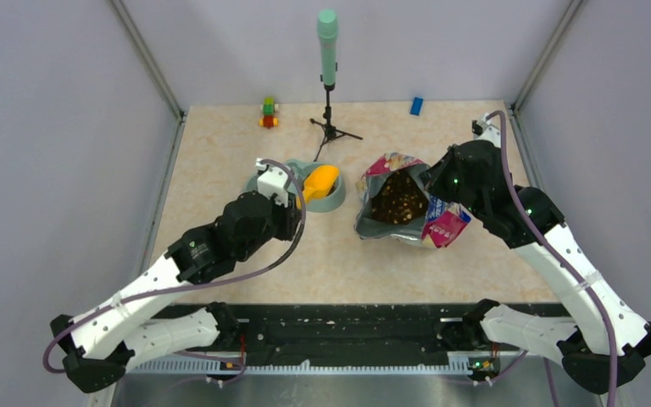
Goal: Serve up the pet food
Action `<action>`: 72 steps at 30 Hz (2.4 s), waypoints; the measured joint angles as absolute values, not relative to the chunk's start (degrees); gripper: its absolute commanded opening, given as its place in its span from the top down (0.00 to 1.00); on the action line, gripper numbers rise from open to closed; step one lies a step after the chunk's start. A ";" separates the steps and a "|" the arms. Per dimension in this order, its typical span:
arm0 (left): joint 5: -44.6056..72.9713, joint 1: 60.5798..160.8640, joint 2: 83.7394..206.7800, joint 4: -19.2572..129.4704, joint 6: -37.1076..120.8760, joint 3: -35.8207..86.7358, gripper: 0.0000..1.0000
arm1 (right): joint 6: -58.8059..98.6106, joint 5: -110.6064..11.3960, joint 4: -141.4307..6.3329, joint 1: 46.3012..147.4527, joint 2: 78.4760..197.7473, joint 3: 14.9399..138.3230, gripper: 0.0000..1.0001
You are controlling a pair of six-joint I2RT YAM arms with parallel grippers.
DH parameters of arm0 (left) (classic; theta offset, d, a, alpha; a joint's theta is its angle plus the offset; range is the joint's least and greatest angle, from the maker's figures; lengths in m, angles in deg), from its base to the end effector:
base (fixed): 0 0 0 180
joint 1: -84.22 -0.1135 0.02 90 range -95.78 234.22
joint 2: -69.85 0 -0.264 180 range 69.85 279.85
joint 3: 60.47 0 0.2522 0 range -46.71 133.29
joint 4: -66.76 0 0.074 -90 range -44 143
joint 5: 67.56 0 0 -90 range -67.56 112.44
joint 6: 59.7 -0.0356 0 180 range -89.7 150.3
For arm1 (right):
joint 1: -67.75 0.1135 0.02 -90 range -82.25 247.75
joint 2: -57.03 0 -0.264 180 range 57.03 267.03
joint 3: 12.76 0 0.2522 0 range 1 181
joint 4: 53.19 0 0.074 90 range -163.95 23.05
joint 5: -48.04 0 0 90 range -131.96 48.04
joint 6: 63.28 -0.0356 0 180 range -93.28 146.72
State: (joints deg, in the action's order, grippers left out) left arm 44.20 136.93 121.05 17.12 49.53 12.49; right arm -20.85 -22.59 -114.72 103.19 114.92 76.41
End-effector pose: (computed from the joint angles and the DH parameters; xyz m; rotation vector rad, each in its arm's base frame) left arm 0.1216 -0.1379 0.3627 0.3597 2.0116 -0.4023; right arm 0.1601 0.0995 0.4139 0.4266 2.0664 0.5310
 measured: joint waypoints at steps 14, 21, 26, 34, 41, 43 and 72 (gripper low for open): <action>42.56 140.93 111.94 25.36 45.40 -3.18 1.00 | -20.85 -22.52 -114.68 103.19 114.94 76.41 1.00; 44.42 145.00 109.01 28.01 45.33 -8.10 1.00 | -20.85 -22.54 -114.66 103.19 114.94 76.41 1.00; 48.46 147.23 108.99 31.00 45.35 -12.65 1.00 | -20.85 -22.54 -114.66 103.19 114.94 76.41 1.00; 53.25 147.66 108.77 37.36 46.71 -19.53 1.00 | -20.85 -22.52 -114.66 103.19 114.94 76.41 1.00; 53.16 147.95 107.50 37.58 49.64 -21.30 1.00 | -20.83 -22.54 -114.66 103.19 114.94 76.41 1.00; 53.16 148.06 106.65 37.56 50.40 -22.02 1.00 | -20.83 -22.57 -114.63 103.19 114.94 76.41 1.00; 53.45 149.21 113.69 38.65 61.79 -25.02 0.82 | -20.37 -23.03 -113.63 103.19 115.53 76.41 1.00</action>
State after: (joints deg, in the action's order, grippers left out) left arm 53.45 149.21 113.69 38.65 61.79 -25.02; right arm -20.37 -23.03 -113.63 103.19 115.53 76.41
